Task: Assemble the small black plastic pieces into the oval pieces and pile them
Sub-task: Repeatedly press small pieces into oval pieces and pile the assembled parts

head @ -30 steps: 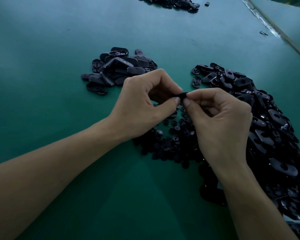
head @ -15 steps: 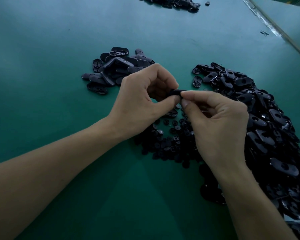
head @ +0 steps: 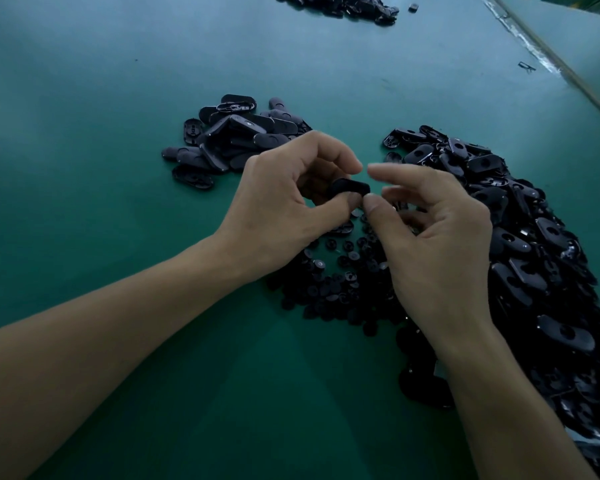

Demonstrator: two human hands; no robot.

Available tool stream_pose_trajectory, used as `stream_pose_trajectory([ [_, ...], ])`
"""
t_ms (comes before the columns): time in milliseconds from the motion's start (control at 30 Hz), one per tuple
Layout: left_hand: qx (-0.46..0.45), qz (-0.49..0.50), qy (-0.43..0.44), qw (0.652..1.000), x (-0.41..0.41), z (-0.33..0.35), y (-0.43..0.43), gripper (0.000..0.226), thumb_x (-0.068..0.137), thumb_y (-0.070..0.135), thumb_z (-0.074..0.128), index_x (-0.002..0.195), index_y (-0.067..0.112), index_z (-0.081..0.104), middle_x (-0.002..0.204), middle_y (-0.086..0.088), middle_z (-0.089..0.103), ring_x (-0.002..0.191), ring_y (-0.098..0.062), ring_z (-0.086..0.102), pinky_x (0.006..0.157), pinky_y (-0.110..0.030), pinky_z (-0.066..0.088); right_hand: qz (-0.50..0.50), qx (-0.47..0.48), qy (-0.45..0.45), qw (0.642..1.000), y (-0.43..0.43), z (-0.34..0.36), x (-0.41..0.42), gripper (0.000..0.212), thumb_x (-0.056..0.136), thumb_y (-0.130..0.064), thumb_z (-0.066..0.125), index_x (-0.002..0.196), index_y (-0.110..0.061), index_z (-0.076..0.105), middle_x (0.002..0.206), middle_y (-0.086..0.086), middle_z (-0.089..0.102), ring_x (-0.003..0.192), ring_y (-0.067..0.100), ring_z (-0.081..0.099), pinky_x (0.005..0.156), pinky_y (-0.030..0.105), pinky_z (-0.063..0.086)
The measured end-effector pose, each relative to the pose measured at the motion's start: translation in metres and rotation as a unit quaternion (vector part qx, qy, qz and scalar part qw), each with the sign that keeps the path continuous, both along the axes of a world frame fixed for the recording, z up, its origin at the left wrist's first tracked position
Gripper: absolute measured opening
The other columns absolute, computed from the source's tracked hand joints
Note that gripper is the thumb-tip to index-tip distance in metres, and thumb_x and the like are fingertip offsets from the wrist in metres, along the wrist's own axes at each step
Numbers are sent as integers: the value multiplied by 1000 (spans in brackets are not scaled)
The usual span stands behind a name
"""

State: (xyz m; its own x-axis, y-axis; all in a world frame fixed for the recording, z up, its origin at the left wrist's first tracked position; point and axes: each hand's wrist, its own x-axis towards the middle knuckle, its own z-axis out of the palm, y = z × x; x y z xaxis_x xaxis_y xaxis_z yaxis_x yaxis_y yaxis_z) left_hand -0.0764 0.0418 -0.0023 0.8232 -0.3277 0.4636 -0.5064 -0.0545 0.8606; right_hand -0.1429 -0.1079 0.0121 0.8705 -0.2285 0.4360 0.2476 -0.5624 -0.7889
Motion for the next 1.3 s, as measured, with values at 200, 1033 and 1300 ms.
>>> stream_pose_trajectory([
  [200,-7,-23,6,1000,0,1,0,28,83,8,75,100,26,64,86,2,72,78,-16,71,73,-23,55,70,69,58,993,-12,1,4,28,92,-7,69,116,-22,72,102,-10,75,98,6,72,90,24,56],
  [1033,-53,-76,98,991,6,1,5,23,74,7,82,92,16,70,87,5,75,81,-9,72,80,-23,58,106,141,68,982,-16,7,2,23,83,-2,77,101,-16,73,86,0,77,72,12,74,71,17,56],
  [1300,-34,-73,86,993,6,-1,4,26,75,-1,83,89,17,71,84,4,75,77,-9,72,77,-24,59,81,83,58,992,-15,4,1,22,83,-9,77,94,-28,73,83,-4,76,74,14,74,73,24,59],
])
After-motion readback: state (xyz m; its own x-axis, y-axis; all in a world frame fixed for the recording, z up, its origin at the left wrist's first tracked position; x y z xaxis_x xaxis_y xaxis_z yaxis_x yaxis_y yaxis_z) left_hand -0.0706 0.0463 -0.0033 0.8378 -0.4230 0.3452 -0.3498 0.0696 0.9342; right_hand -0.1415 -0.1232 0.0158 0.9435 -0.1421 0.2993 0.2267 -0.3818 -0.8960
